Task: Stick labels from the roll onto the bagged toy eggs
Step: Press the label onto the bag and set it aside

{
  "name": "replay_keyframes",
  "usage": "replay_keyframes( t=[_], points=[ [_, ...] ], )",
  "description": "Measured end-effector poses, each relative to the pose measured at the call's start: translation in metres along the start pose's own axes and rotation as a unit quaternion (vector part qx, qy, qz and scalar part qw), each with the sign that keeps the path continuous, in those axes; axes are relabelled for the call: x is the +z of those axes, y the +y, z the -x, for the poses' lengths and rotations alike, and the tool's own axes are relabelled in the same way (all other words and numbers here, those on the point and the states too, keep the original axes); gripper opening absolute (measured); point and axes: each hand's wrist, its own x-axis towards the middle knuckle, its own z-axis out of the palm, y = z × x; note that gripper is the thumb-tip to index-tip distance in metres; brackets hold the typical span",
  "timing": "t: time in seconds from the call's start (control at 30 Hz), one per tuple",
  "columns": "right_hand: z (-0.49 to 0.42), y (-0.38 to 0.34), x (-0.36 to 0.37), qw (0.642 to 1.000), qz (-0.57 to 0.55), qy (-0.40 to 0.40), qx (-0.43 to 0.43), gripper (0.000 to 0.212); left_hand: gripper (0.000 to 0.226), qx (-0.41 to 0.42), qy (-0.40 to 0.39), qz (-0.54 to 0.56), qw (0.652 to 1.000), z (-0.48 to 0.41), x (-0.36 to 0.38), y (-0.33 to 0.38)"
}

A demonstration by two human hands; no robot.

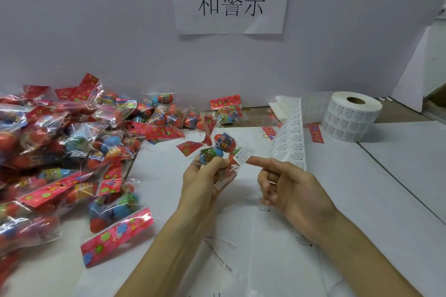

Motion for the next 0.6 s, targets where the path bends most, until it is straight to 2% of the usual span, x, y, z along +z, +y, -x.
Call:
replay_keyframes(
  t=[0.33, 0.47, 0.6],
  points=[
    [0.000, 0.001, 0.000, 0.998, 0.046, 0.017, -0.032, 0.038, 0.036, 0.045, -0.002, -0.033, 0.998, -0.002, 0.000, -0.003],
    [-0.001, 0.007, 0.002, 0.994, 0.072, 0.070, -0.053, 0.029, 0.028, 0.078, 0.023, -0.051, 0.995, -0.002, 0.002, -0.008],
    [-0.001, 0.013, 0.003, 0.986, 0.067, 0.135, -0.068, 0.017, 0.031, 0.119, 0.038, -0.066, 0.990, 0.002, 0.005, -0.014]
  ],
)
